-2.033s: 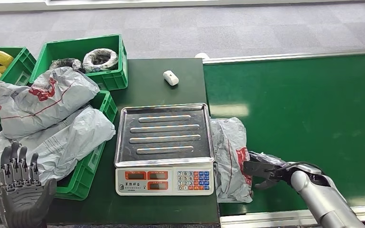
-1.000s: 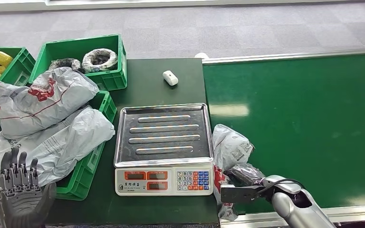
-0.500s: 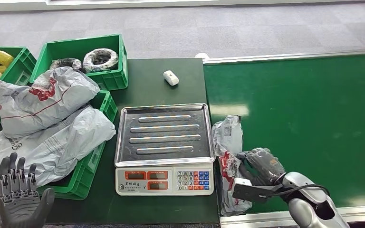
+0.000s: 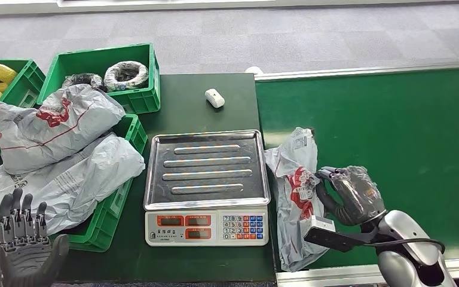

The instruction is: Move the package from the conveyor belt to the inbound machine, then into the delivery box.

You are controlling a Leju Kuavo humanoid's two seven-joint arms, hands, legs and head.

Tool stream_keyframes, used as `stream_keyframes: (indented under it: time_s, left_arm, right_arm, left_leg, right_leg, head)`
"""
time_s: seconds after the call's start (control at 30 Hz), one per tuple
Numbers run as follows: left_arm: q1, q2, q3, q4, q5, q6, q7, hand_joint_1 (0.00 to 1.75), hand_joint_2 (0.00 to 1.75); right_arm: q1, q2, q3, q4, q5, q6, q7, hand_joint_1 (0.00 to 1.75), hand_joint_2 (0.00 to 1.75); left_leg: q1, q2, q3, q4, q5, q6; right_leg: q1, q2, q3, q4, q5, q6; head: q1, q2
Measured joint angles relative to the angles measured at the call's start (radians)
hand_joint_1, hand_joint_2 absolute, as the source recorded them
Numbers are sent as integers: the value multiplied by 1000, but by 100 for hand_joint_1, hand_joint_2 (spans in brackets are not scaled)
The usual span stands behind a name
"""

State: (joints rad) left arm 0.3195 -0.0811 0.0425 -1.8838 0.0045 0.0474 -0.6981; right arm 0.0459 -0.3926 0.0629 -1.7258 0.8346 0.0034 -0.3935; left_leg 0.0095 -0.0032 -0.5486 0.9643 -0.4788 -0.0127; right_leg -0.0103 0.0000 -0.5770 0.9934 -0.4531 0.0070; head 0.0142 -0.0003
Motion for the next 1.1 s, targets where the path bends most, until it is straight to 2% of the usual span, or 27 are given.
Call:
stream_keyframes:
  time_s: [0.23,0.33,0.47,0.6,0.77,0.93,1.1]
  left_arm:
    - [-21,-2,-14,11,-8,-21,0,0,175]
    - [-28,-5,-23,17,-17,-33,0,0,175]
    - [-46,-10,-34,30,-21,-46,0,0,175]
    - [-73,-11,-48,49,-18,-52,0,0,175]
    - [-95,-8,-68,76,-6,-55,0,0,175]
    - [-111,-6,-87,97,2,-49,0,0,175]
    - [-137,-6,-98,116,2,-55,0,0,175]
  right_arm:
    - [-10,69,-38,-57,150,-118,62,175,175]
    - [-74,85,-36,-35,205,-126,88,175,175]
    - [-246,90,-17,79,248,-102,110,175,175]
    - [-518,100,64,313,293,-81,132,175,175]
    - [-817,169,197,642,339,-87,159,175,175]
    - [-989,257,291,884,342,-93,152,175,175]
    - [-1082,342,352,1051,333,-99,138,175,175]
  left_leg:
    - [0,1,0,0,0,0]
    - [0,3,-1,0,0,0]
    - [0,6,1,0,1,0]
    - [0,9,2,0,3,1]
    - [0,8,2,0,5,0]
    - [1,7,0,0,5,0]
    - [1,7,-1,0,5,0]
  right_leg:
    - [0,0,0,0,0,0]
    - [0,2,1,0,0,0]
    - [0,4,2,0,2,-1]
    - [0,7,2,1,5,-1]
    - [1,6,0,2,6,-2]
    - [1,5,-1,2,5,-2]
    - [1,5,-2,2,5,-2]
  head:
    - [0,0]
    - [0,0]
    - [0,0]
    - [0,0]
    - [-1,0]
    - [0,0]
    - [0,0]
